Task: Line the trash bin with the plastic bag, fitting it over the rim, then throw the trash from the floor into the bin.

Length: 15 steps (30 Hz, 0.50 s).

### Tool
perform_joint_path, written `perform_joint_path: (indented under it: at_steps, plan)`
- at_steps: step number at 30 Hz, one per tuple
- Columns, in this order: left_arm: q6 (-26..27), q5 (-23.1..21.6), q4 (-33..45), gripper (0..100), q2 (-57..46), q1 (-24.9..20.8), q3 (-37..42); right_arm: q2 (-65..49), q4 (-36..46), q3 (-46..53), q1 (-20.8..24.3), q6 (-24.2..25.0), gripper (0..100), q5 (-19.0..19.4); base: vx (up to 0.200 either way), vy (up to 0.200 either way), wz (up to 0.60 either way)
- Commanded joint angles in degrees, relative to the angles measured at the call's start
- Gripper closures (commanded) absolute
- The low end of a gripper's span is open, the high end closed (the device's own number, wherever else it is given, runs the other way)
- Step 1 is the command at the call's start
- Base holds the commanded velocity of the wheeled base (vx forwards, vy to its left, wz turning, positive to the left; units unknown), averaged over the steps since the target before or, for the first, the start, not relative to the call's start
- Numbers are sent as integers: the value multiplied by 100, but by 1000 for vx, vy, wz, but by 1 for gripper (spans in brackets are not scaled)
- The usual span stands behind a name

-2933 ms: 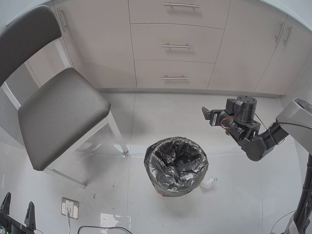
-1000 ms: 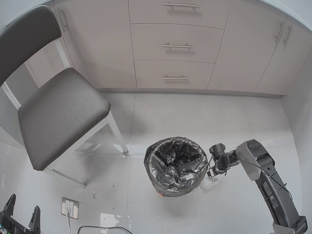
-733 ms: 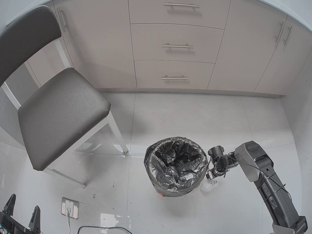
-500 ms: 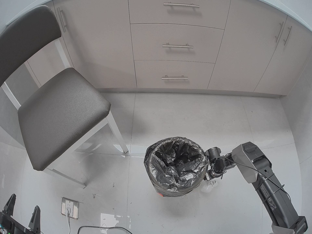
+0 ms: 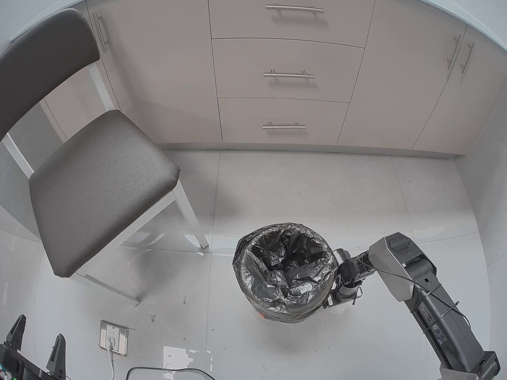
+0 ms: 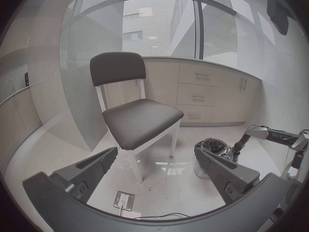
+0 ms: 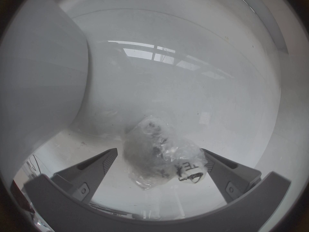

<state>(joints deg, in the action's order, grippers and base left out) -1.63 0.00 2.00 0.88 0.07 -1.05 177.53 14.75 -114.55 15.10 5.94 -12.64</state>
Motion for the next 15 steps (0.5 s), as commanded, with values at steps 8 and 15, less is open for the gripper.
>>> perform_joint_path:
  at_steps: [8, 15]
  plan:
    - [-4, 0, 2, 0, -79, 1, -1, 9, 54, -4, 19, 127, 0, 104, 0, 0, 0]
    - [-4, 0, 2, 0, -79, 1, -1, 9, 54, -4, 19, 127, 100, 104, 0, 0, 0]
